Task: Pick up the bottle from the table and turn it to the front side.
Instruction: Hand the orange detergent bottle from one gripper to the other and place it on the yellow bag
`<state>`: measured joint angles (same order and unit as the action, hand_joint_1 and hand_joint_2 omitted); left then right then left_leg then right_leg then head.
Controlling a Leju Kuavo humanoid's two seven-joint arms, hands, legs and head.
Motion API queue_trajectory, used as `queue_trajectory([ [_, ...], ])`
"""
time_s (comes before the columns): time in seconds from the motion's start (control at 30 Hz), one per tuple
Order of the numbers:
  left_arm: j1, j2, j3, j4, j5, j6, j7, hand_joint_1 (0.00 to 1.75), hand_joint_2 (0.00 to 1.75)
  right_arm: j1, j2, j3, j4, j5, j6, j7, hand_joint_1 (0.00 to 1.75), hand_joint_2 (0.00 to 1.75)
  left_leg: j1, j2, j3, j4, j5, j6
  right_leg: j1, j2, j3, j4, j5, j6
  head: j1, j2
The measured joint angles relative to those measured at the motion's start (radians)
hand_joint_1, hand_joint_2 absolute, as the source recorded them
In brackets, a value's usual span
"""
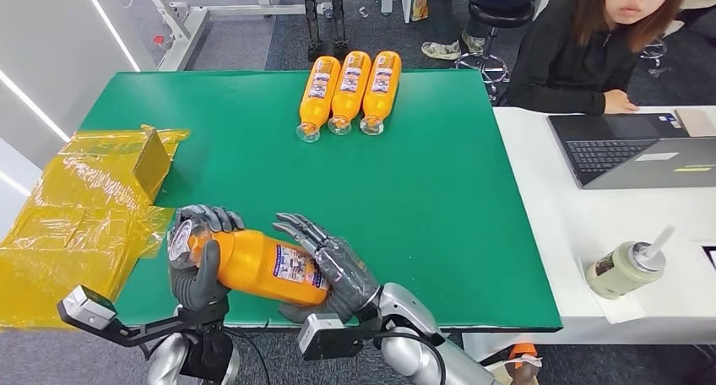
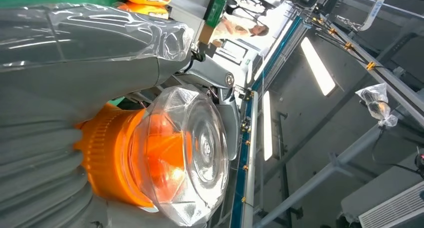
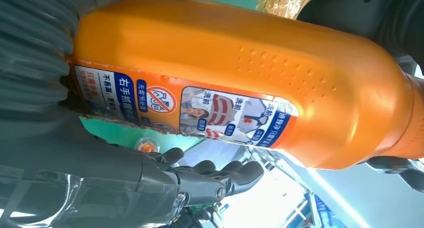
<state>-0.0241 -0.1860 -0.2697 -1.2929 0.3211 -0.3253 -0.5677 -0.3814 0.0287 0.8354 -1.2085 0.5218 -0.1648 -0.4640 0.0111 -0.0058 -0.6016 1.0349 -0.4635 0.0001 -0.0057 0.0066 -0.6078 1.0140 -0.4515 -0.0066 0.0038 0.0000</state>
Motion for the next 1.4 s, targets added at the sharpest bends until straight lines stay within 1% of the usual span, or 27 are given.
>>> queue_trajectory([
  [0.13,-0.004,0.004,0.007,-0.002,-0.018,0.03,-0.019,1.75,1.75,0.0,0.001,0.0,0.001,-0.004,-0.018,-0.008,0.0,1.75,0.0,0.0,0.0,0.0,0.0,0.0,0.0,0.0,0.0,0.0,0.0,0.0,0.0,0.0],
  [0.3,-0.017,0.022,0.048,-0.03,-0.146,0.138,-0.061,1.75,1.75,0.0,0.006,0.0,0.003,-0.016,-0.039,-0.015,0.0,1.75,0.0,0.0,0.0,0.0,0.0,0.0,0.0,0.0,0.0,0.0,0.0,0.0,0.0,0.0],
  [0.47,-0.021,0.037,0.075,-0.056,-0.208,0.179,-0.075,1.75,1.75,0.0,0.006,0.0,0.003,-0.016,-0.043,-0.016,0.0,1.75,0.0,0.0,0.0,0.0,0.0,0.0,0.0,0.0,0.0,0.0,0.0,0.0,0.0,0.0],
  [0.63,-0.031,0.059,0.088,-0.091,-0.422,0.339,-0.096,1.75,1.75,0.007,0.011,0.0,-0.003,-0.009,-0.049,-0.014,0.0,1.75,0.0,0.0,0.0,0.0,0.0,0.0,0.0,0.0,0.0,0.0,0.0,0.0,0.0,0.0],
  [0.77,-0.035,0.072,0.097,-0.114,-0.495,0.391,-0.098,1.75,1.75,0.013,0.014,0.0,-0.011,0.0,-0.05,-0.011,0.0,1.75,0.0,0.0,0.0,0.0,0.0,0.0,0.0,0.0,0.0,0.0,0.0,0.0,0.0,0.0],
  [0.8,-0.035,0.076,0.098,-0.118,-0.532,0.418,-0.098,1.75,1.75,0.014,0.015,0.0,-0.014,0.001,-0.05,-0.01,0.0,1.75,0.0,0.0,0.0,0.0,0.0,0.0,0.0,0.0,0.0,0.0,0.0,0.0,0.0,0.0],
  [0.93,-0.036,0.101,0.098,-0.134,-0.798,0.593,-0.071,1.75,1.75,0.027,0.015,-0.002,-0.035,0.016,-0.043,0.001,0.0,1.75,0.0,0.0,0.0,0.0,0.0,0.0,0.0,0.0,0.0,0.0,0.0,0.0,0.0,0.0],
  [1.03,-0.035,0.13,0.098,-0.141,-0.991,0.685,-0.023,1.75,1.75,0.044,0.015,-0.011,-0.06,0.03,-0.035,0.011,0.0,1.75,0.0,0.0,0.0,0.0,0.0,0.0,0.0,0.0,0.0,0.0,0.0,0.0,0.0,0.0],
  [1.1,-0.034,0.152,0.098,-0.141,-1.083,0.719,0.009,1.75,1.75,0.057,0.014,-0.018,-0.077,0.037,-0.033,0.015,0.0,1.75,0.0,0.0,0.0,0.0,0.0,0.0,0.0,0.0,0.0,0.0,0.0,-0.001,0.0,0.0],
  [1.2,-0.034,0.181,0.098,-0.136,-1.162,0.752,0.039,1.75,1.75,0.074,0.012,-0.027,-0.1,0.041,-0.03,0.02,0.0,1.75,0.0,0.001,0.0,0.0,0.0,0.0,0.0,0.0,-0.001,0.0,0.0,-0.001,0.0,0.0],
  [1.4,-0.035,0.204,0.098,-0.124,-1.181,0.763,0.045,1.75,1.75,0.089,0.01,-0.036,-0.124,0.041,-0.026,0.02,0.0,1.75,0.0,0.001,0.0,0.0,0.0,0.0,0.0,0.001,-0.001,0.0,0.0,-0.001,0.0,0.0],
])
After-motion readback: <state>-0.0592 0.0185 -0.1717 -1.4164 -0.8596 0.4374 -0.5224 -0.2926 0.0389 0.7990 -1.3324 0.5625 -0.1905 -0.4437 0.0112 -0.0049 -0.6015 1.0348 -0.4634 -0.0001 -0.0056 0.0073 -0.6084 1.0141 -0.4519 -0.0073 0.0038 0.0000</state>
